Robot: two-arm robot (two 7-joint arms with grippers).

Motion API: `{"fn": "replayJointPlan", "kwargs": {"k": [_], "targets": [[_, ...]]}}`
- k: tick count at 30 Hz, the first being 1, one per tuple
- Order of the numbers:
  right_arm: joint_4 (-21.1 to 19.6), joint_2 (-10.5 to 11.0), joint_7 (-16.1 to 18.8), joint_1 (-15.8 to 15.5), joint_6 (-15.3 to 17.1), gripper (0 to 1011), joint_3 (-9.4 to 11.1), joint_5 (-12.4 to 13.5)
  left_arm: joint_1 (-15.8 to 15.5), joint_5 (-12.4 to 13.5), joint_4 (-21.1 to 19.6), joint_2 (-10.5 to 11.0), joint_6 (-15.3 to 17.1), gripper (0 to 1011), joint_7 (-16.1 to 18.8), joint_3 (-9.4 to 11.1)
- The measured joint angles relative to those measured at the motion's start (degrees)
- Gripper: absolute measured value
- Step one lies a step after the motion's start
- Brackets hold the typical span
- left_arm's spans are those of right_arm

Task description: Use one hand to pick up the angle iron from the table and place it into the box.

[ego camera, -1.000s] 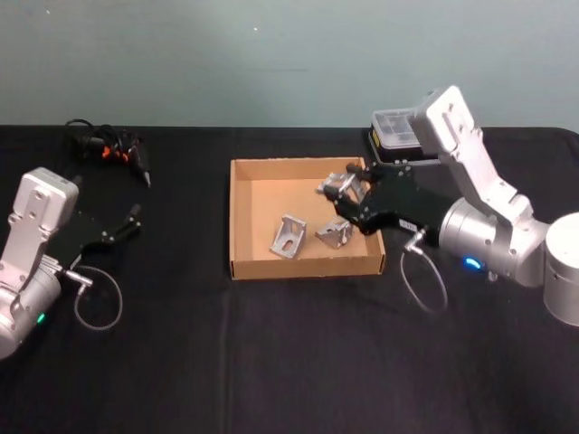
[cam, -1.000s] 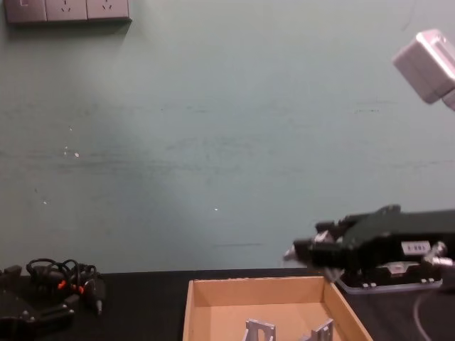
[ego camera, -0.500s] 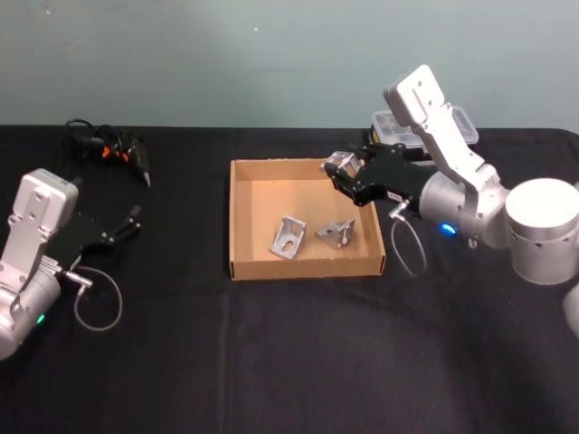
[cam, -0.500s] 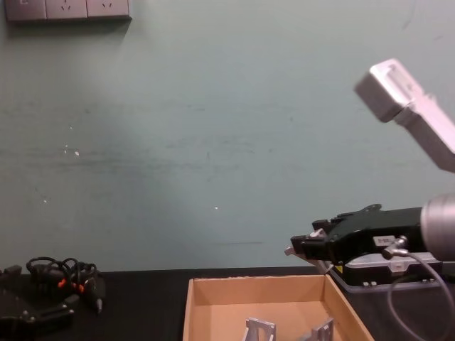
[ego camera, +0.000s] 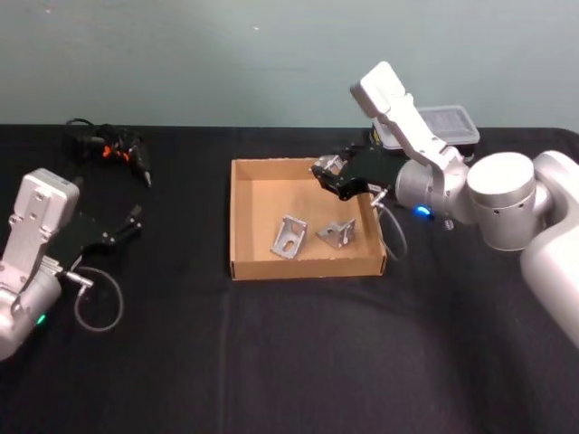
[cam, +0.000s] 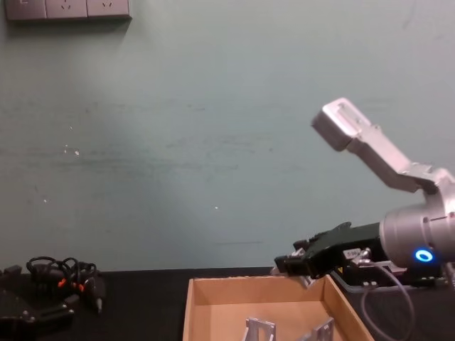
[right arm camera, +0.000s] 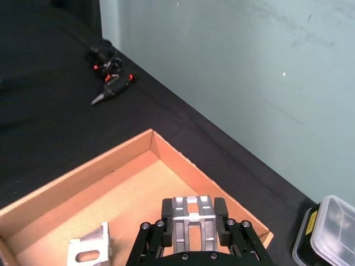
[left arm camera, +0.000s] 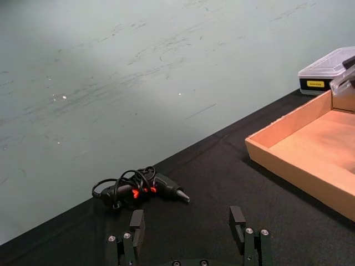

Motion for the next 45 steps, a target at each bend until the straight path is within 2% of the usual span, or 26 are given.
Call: {"fn": "replayJointPlan", "kwargs": {"k": [9,20,27,33,37,38,40,45], "targets": [[7.54,-2.66,2.13,2.86,-1.23,438,-0.72,-1.44,0.00,0.00,0.00,0.00,0.00,1000,0.00,0.00],[10.55,-3.84,3.30,3.79,-1.56,439,-0.66,-2.17,0.00,0.00,0.00,0.00,0.00,1000,0.00,0.00],[11.22,-4.21,3.73,3.94,-1.59,634,-0.46,-2.38,0.00,-0.01,0.00,0.00,0.00,1000,0.00,0.00],[9.82,-4.01,3.21,3.03,-1.92,811,0.27,-2.40,0.00,0.00,0.00,0.00,0.00,1000,0.00,0.00],[7.12,-3.28,2.01,1.52,-1.95,941,1.19,-2.25,0.00,0.00,0.00,0.00,0.00,1000,0.00,0.00],[6.53,-3.14,1.78,1.17,-1.95,941,1.37,-2.19,0.00,0.00,0.00,0.00,0.00,1000,0.00,0.00],[4.99,-2.77,1.15,0.24,-1.94,1003,1.77,-2.11,0.00,0.00,0.00,0.00,0.00,1000,0.00,0.00],[-1.71,-1.15,-1.64,-3.87,-2.34,1002,3.71,-1.65,0.00,0.00,0.00,0.00,0.00,1000,0.00,0.00]]}}
